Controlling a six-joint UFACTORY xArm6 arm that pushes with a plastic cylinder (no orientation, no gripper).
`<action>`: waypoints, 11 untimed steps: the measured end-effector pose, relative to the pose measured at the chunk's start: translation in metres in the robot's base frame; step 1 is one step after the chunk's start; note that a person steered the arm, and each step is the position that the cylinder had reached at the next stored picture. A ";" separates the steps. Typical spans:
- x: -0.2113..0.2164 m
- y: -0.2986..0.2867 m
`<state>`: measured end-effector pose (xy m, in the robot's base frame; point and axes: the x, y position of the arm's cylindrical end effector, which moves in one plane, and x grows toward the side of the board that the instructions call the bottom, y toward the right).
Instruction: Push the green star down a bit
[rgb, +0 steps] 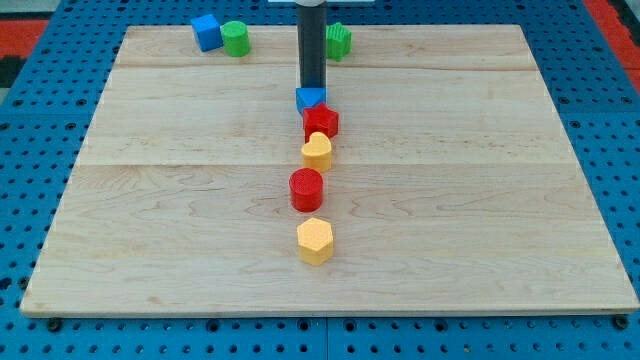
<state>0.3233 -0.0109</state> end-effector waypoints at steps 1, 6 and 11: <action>0.002 0.014; -0.111 0.122; -0.064 0.005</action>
